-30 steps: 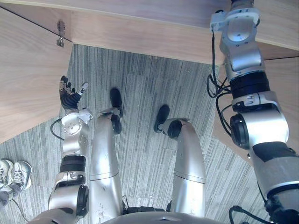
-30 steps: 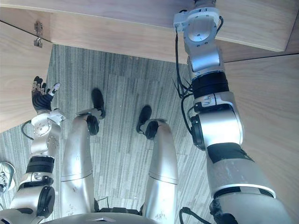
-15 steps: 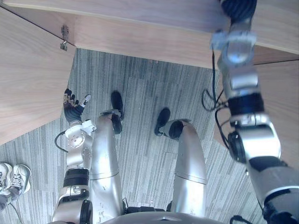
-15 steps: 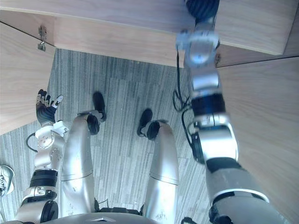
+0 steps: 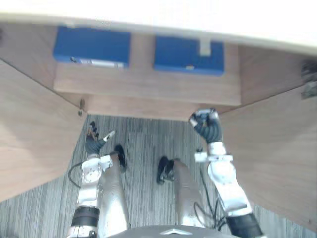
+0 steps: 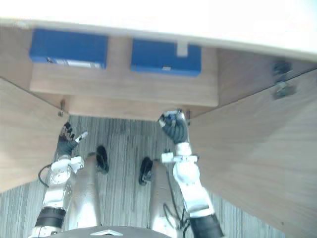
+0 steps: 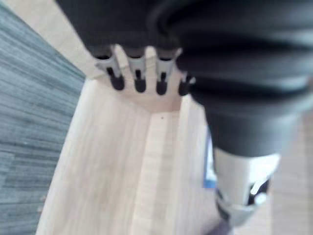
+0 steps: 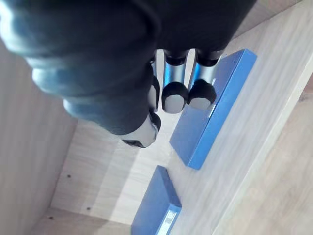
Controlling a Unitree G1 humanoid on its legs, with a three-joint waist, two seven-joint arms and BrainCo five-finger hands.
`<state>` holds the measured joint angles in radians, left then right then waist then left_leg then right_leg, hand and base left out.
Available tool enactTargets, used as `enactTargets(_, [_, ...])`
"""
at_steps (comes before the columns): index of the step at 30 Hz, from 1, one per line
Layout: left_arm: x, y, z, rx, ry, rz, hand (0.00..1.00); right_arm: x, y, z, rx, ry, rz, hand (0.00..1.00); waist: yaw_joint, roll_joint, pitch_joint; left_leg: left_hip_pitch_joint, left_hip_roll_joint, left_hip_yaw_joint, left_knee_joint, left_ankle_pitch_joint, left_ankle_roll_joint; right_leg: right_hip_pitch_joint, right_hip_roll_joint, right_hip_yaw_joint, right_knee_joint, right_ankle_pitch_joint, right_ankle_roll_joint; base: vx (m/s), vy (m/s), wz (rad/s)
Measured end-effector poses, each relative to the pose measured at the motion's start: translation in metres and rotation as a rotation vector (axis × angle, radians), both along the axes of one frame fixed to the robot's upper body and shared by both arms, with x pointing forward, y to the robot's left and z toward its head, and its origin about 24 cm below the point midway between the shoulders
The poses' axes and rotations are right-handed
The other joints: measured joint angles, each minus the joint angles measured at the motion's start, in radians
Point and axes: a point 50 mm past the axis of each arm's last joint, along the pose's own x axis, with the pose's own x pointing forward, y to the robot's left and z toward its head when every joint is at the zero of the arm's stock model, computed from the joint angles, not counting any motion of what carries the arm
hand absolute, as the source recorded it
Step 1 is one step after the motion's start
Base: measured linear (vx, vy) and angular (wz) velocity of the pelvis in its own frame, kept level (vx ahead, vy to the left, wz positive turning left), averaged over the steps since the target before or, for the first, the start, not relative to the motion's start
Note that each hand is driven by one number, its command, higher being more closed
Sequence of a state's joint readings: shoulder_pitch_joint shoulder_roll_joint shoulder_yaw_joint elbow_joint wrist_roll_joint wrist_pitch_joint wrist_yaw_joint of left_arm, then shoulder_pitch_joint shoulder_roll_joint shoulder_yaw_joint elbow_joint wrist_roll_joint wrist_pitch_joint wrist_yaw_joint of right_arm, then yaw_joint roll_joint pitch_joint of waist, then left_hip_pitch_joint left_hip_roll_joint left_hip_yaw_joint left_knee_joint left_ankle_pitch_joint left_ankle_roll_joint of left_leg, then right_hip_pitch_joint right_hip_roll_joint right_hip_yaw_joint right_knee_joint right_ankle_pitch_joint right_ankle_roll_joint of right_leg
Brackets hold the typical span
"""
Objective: Walk over to the cabinet, pick up the folder, carry it to the office cabinet, place the folder inside the office cabinet, then close the office cabinet door
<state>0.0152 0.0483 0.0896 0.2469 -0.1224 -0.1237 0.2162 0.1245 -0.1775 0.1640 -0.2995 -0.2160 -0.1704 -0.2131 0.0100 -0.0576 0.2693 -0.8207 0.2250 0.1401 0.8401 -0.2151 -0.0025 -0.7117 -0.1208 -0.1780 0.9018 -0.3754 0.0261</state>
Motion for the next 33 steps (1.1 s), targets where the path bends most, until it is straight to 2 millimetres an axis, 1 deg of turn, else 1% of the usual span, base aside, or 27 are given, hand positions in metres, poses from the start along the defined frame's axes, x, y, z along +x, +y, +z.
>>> enactTargets(1, [-0.004,-0.001,-0.004,0.003,0.018,-0.006,0.00,-0.005,0.000,-0.006,0.000,0.029,-0.002,1.00,-0.001,0.001,-0.009,0.030,0.000,0.004,-0.016,-0.004,-0.001,0.032,0.004,0.000,-0.025,0.004,0.002,0.16,0.061,-0.13])
enactTargets(2, [-0.010,-0.001,-0.010,0.017,0.048,-0.013,0.00,-0.011,0.000,-0.017,0.001,0.083,-0.005,1.00,-0.005,-0.001,-0.014,0.097,0.000,0.016,-0.051,-0.008,-0.004,0.096,0.008,0.000,-0.075,0.011,0.010,0.15,0.079,-0.16])
enactTargets(4, [-0.023,-0.003,-0.022,0.019,0.106,-0.021,0.00,-0.023,-0.001,-0.045,0.026,0.213,-0.036,1.00,-0.008,-0.007,-0.048,0.217,0.000,0.052,-0.127,-0.007,-0.002,0.210,0.012,0.002,-0.177,0.044,0.013,0.19,0.102,-0.24])
enactTargets(5, [-0.027,-0.005,-0.026,0.012,0.126,-0.023,0.00,-0.026,-0.002,-0.054,0.033,0.254,-0.049,1.00,-0.010,-0.005,-0.061,0.244,0.000,0.060,-0.145,-0.006,-0.001,0.234,0.014,0.002,-0.202,0.052,0.014,0.17,0.079,-0.25])
enactTargets(6, [-0.034,-0.006,-0.034,0.010,0.162,-0.027,0.00,-0.031,-0.004,-0.069,0.045,0.328,-0.070,1.00,-0.012,-0.004,-0.086,0.291,0.000,0.076,-0.179,-0.006,-0.001,0.282,0.017,0.004,-0.251,0.066,0.019,0.18,0.064,-0.19])
enactTargets(7, [-0.036,-0.007,-0.038,0.018,0.182,-0.032,0.00,-0.032,-0.005,-0.076,0.050,0.356,-0.077,1.00,-0.012,-0.005,-0.095,0.317,-0.001,0.084,-0.196,-0.006,-0.001,0.305,0.019,0.007,-0.273,0.072,0.020,0.15,0.038,-0.21])
enactTargets(8, [-0.040,-0.009,-0.044,0.019,0.217,-0.043,0.00,-0.037,-0.009,-0.092,0.062,0.431,-0.106,1.00,-0.015,-0.005,-0.115,0.363,-0.004,0.097,-0.232,-0.002,-0.004,0.349,0.022,0.009,-0.318,0.085,0.022,0.19,0.034,-0.20])
enactTargets(9, [-0.043,-0.011,-0.051,0.022,0.250,-0.061,0.00,-0.041,-0.012,-0.106,0.070,0.496,-0.135,1.00,-0.017,-0.008,-0.136,0.406,-0.011,0.114,-0.276,0.012,-0.005,0.382,0.022,0.017,-0.361,0.103,0.026,0.14,0.015,-0.20])
enactTargets(10, [-0.045,-0.013,-0.055,0.023,0.268,-0.070,0.00,-0.042,-0.014,-0.112,0.075,0.523,-0.148,1.00,-0.019,-0.009,-0.141,0.430,-0.017,0.123,-0.303,0.021,-0.005,0.400,0.023,0.023,-0.384,0.112,0.028,0.15,0.010,-0.24])
enactTargets(11, [-0.052,-0.013,-0.065,0.020,0.320,-0.074,0.00,-0.044,-0.016,-0.128,0.079,0.588,-0.169,1.00,-0.022,-0.005,-0.161,0.473,-0.031,0.138,-0.365,0.044,-0.007,0.433,0.024,0.033,-0.442,0.137,0.031,0.10,0.003,-0.21])
enactTargets(12, [-0.057,-0.015,-0.073,0.013,0.364,-0.077,0.00,-0.046,-0.019,-0.142,0.078,0.655,-0.186,1.00,-0.033,0.000,-0.177,0.505,-0.045,0.147,-0.423,0.068,-0.007,0.460,0.025,0.036,-0.498,0.163,0.034,0.16,0.005,-0.24])
enactTargets(13, [-0.062,-0.018,-0.084,0.017,0.420,-0.096,0.00,-0.050,-0.026,-0.166,0.077,0.767,-0.221,1.00,-0.044,0.007,-0.189,0.562,-0.067,0.166,-0.520,0.112,-0.009,0.505,0.026,0.046,-0.588,0.208,0.039,0.12,0.004,-0.15])
enactTargets(14, [-0.063,-0.019,-0.085,0.015,0.429,-0.099,0.00,-0.051,-0.027,-0.170,0.077,0.786,-0.228,1.00,-0.045,0.010,-0.191,0.570,-0.070,0.168,-0.535,0.118,-0.008,0.512,0.028,0.047,-0.603,0.215,0.040,0.12,0.010,-0.19])
enactTargets(16, [-0.069,-0.019,-0.096,0.012,0.492,-0.101,0.00,-0.064,-0.037,-0.198,0.104,0.935,-0.300,1.00,-0.047,0.026,-0.199,0.636,-0.091,0.191,-0.650,0.171,-0.010,0.574,0.038,0.061,-0.719,0.278,0.044,0.08,0.014,-0.20])
enactTargets(17, [-0.071,-0.018,-0.098,0.018,0.505,-0.104,0.00,-0.068,-0.040,-0.203,0.109,0.962,-0.323,1.00,-0.048,0.028,-0.199,0.650,-0.096,0.192,-0.673,0.183,-0.009,0.588,0.039,0.061,-0.742,0.289,0.044,0.07,0.009,-0.10])
enactTargets(18, [-0.075,-0.016,-0.103,0.029,0.536,-0.107,0.00,-0.074,-0.044,-0.211,0.136,1.007,-0.359,0.00,-0.049,0.032,-0.201,0.675,-0.104,0.193,-0.710,0.200,-0.010,0.613,0.041,0.061,-0.775,0.305,0.046,0.00,0.000,0.00])
enactTargets(21, [-0.084,-0.014,-0.113,0.028,0.602,-0.103,0.00,-0.091,-0.051,-0.227,0.192,1.119,-0.438,0.00,-0.052,0.034,-0.206,0.725,-0.119,0.193,-0.776,0.233,-0.010,0.649,0.042,0.064,-0.817,0.327,0.046,-0.01,0.003,-0.01])
enactTargets(24, [-0.092,-0.014,-0.122,0.021,0.661,-0.100,0.00,-0.100,-0.055,-0.236,0.239,1.176,-0.482,0.00,-0.052,0.039,-0.213,0.760,-0.138,0.195,-0.840,0.263,-0.010,0.663,0.042,0.079,-0.843,0.347,0.049,-0.06,0.029,-0.07])
enactTargets(25, [-0.098,-0.013,-0.125,0.017,0.687,-0.096,0.00,-0.102,-0.055,-0.238,0.255,1.195,-0.495,0.00,-0.049,0.041,-0.215,0.774,-0.145,0.199,-0.868,0.272,-0.013,0.665,0.042,0.089,-0.855,0.358,0.051,-0.09,0.061,-0.19])
enactTargets(27, [-0.105,-0.012,-0.130,0.011,0.724,-0.089,0.00,-0.103,-0.055,-0.239,0.288,1.200,-0.514,0.00,-0.048,0.042,-0.218,0.793,-0.158,0.203,-0.908,0.284,-0.021,0.665,0.038,0.101,-0.871,0.366,0.054,-0.08,0.067,-0.19])
enactTargets(28, [-0.110,-0.011,-0.133,0.009,0.747,-0.086,0.00,-0.104,-0.056,-0.239,0.299,1.201,-0.522,0.00,-0.043,0.041,-0.218,0.804,-0.166,0.204,-0.921,0.286,-0.026,0.668,0.036,0.113,-0.879,0.373,0.053,-0.07,0.065,-0.21])
enactTargets(31, [-0.117,-0.012,-0.138,0.005,0.788,-0.087,0.00,-0.105,-0.057,-0.239,0.306,1.202,-0.534,0.00,-0.051,0.039,-0.222,0.812,-0.179,0.206,-0.926,0.284,-0.025,0.680,0.023,0.115,-0.893,0.379,0.054,-0.08,0.082,-0.09])
enactTargets(33, [-0.121,-0.012,-0.140,0.019,0.810,-0.099,0.00,-0.107,-0.058,-0.240,0.320,1.206,-0.549,0.00,-0.053,0.038,-0.222,0.826,-0.187,0.206,-0.926,0.278,-0.016,0.691,0.018,0.125,-0.894,0.378,0.055,-0.03,0.067,-0.07])
